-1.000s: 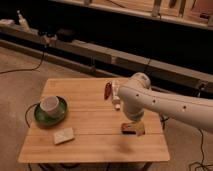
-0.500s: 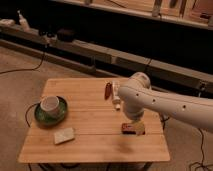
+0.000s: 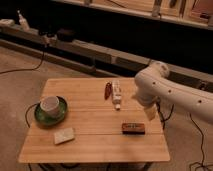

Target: Place the pepper on the white sponge

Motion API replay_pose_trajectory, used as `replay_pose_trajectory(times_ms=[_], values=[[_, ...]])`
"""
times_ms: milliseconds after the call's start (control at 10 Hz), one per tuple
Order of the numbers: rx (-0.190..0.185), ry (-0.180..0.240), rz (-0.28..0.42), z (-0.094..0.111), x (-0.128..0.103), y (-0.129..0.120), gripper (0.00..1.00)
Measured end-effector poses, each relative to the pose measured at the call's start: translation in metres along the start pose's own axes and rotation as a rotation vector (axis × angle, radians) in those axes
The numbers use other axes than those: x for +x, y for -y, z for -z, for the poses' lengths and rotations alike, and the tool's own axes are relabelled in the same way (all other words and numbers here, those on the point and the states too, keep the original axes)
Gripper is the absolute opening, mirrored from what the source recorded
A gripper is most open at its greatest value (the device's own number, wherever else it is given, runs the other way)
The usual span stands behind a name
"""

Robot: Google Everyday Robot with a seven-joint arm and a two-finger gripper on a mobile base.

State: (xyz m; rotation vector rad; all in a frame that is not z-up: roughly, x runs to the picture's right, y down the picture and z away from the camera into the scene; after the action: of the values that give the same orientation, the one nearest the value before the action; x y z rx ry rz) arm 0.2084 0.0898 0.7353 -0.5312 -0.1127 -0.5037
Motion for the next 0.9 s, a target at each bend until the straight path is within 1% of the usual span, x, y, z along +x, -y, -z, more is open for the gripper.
replay_pose_trajectory(times_ms=[100,200,300,400,600,700,800,900], values=[[0.081,0.034,0.088,0.005,0.009,0.011,0.80],[0.146,0.062,0.150,0.009,0.011,0.019,0.80],[0.225,0.089,0.206,0.014,0.015,0.027,0.80],[0.312,0.105,0.255,0.022,0.022,0.033,0.80],[0.409,0.109,0.307,0.032,0.030,0.042,0.80],[0.437,0.108,0.323,0.035,0.033,0.044,0.80],[0.452,0.110,0.330,0.037,0.036,0.044,0.80],[0.455,0.125,0.340,0.037,0.038,0.045,0.80]])
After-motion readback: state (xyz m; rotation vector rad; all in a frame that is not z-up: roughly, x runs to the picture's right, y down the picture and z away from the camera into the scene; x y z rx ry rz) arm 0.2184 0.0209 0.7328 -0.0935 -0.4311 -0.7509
